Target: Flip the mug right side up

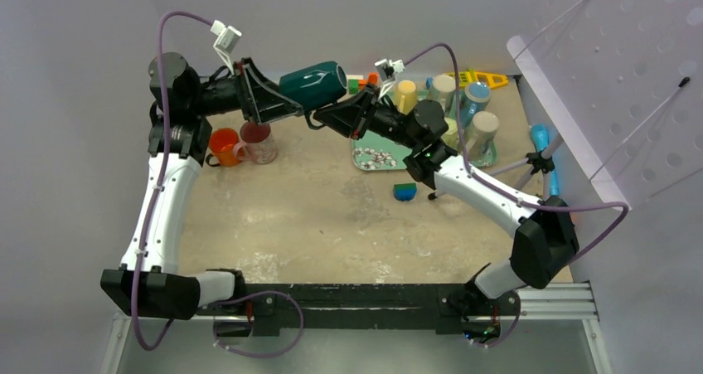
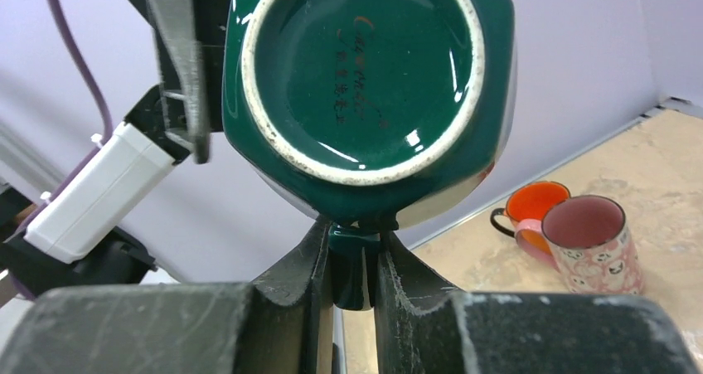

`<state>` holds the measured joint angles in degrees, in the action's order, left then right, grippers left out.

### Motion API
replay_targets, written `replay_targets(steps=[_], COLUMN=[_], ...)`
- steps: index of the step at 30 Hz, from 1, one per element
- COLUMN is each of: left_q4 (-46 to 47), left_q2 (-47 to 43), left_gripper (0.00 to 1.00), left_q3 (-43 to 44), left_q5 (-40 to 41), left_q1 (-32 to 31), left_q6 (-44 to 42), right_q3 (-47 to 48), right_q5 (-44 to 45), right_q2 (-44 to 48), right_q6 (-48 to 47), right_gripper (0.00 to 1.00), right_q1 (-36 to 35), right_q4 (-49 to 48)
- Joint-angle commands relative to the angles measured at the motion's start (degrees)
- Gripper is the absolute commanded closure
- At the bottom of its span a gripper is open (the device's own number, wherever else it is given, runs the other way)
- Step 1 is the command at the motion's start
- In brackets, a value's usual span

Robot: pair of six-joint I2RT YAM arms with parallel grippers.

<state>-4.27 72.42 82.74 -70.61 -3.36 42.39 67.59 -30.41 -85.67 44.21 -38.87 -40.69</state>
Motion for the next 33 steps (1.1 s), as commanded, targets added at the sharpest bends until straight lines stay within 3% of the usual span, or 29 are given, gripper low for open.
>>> replay_targets(steps=[1, 3, 5, 8, 10, 12, 13, 14, 15, 18, 22, 25, 27, 33], left_q4=[4.79, 5.33, 9.94, 15.82, 9.52, -15.77, -33.70, -45.70, -51.74, -59.65, -64.65, -65.70, -65.44, -59.87], left_q2=[-2.35, -1.36, -0.19, 0.50, 0.30, 0.85, 1.83, 2.50, 2.59, 1.47, 0.76, 1.60, 2.62, 10.95], left_gripper=[0.37, 0.46, 0.62, 1.00, 1.00, 1.00, 1.00, 1.00, 1.00, 1.00, 1.00, 1.00, 1.00, 1.00], left_q3=[0.71, 0.72, 0.15, -1.14, -0.16, 7.41, 12.66, 16.10, 17.02, 14.11, 6.64, 0.34, -3.67, -9.40], left_q5=[0.80, 0.87, -0.31, -1.20, -1.67, 0.35, 6.67, 15.42, 24.14, 47.71, 64.41, 72.86, 76.03, 76.52], left_q1=[-0.07, -0.15, -0.29, -0.34, -0.28, -0.25, -0.40, -0.94, -1.10, -1.04, -1.04, -1.04, -0.87, 4.61], left_q6=[0.14, 1.87, 7.29, 12.75, 7.76, -12.23, -26.54, -38.44, -45.62, -59.65, -70.85, -74.15, -75.81, -79.19], right_q3=[4.30, 4.54, 4.99, 5.88, 6.69, 8.42, 9.91, 11.34, 12.28, 13.13, 17.42, 23.36, 26.43, 30.07], right_q5=[-3.88, -5.00, -6.04, -7.06, -7.26, -0.44, 4.90, 11.78, 17.94, 32.76, 46.98, 54.54, 54.60, 51.93], right_q2=[1.82, 0.92, -0.27, -2.35, -2.49, -1.39, -0.74, -0.27, 0.05, -0.36, -5.93, -13.05, -17.40, -26.77], right_q6=[2.53, 3.61, 4.57, 5.29, 3.41, -5.67, -10.86, -16.42, -20.40, -29.03, -32.97, -31.95, -30.12, -24.18], right_gripper=[1.00, 1.00, 1.00, 0.98, 0.69, 0.27, 0.18, 0.16, 0.14, 0.11, 0.09, 0.07, 0.07, 0.10], right_q1=[-0.64, -1.21, -1.45, -1.48, -1.22, -0.26, -0.04, -0.06, 0.06, 0.72, 2.92, 5.77, 8.48, 15.27], right_q4=[-8.87, -10.03, -10.38, -9.17, -4.49, 7.98, 16.89, 24.21, 30.13, 39.34, 47.93, 52.95, 54.29, 51.33])
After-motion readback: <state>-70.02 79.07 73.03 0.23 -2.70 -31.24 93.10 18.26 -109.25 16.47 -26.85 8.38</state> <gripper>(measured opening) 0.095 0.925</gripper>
